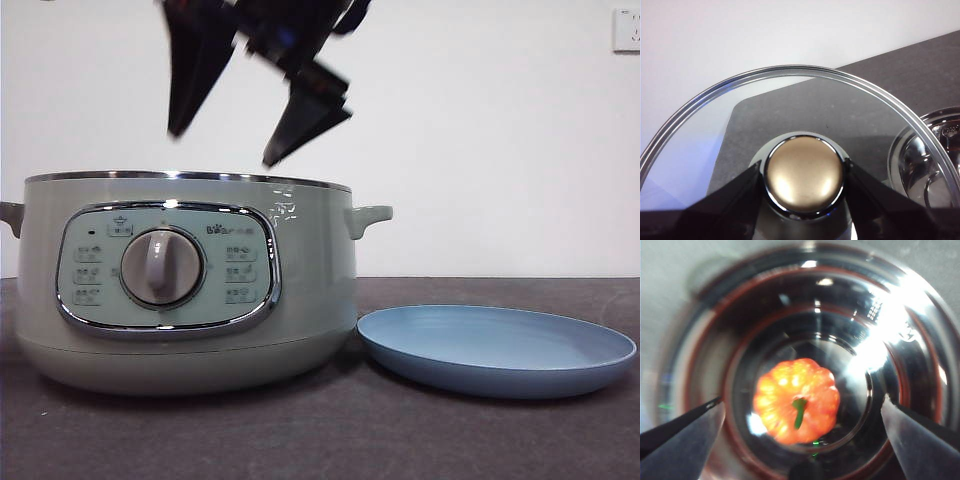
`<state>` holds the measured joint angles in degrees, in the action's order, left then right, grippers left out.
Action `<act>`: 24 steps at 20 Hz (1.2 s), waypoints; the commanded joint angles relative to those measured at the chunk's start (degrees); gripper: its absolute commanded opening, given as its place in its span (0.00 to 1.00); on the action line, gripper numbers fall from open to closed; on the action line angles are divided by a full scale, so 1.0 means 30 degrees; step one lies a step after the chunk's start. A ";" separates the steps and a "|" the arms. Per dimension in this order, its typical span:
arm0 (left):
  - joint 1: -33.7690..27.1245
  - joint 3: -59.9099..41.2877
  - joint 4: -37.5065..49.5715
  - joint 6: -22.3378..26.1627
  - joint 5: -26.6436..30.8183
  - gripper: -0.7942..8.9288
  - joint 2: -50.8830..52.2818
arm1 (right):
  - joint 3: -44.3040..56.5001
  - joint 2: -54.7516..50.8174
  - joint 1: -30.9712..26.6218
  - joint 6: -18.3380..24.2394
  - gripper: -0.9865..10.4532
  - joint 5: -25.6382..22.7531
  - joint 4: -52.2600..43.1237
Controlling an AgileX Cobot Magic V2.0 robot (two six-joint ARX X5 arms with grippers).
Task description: Take the pumpkin out from the steamer,put the pumpkin in the blue plate,close the lid
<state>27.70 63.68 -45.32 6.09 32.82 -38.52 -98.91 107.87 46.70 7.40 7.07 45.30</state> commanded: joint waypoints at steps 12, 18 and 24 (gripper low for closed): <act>-0.0007 0.0182 0.1078 0.0284 0.0044 0.07 0.0233 | -0.0015 0.3840 0.0721 0.0933 0.06 -0.0393 -0.1647; -0.0007 0.0182 0.1239 0.0277 -0.1115 0.07 0.0153 | -0.0015 -0.0481 0.0342 0.0860 0.08 -0.0568 0.0991; 0.0000 0.0182 0.1668 0.0262 -0.2229 0.07 0.0138 | 0.0029 -0.5537 -0.2725 -0.2659 0.08 -0.4546 0.9384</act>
<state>27.70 63.68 -43.24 6.42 25.93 -38.72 -99.00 91.26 38.39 3.11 -6.35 72.64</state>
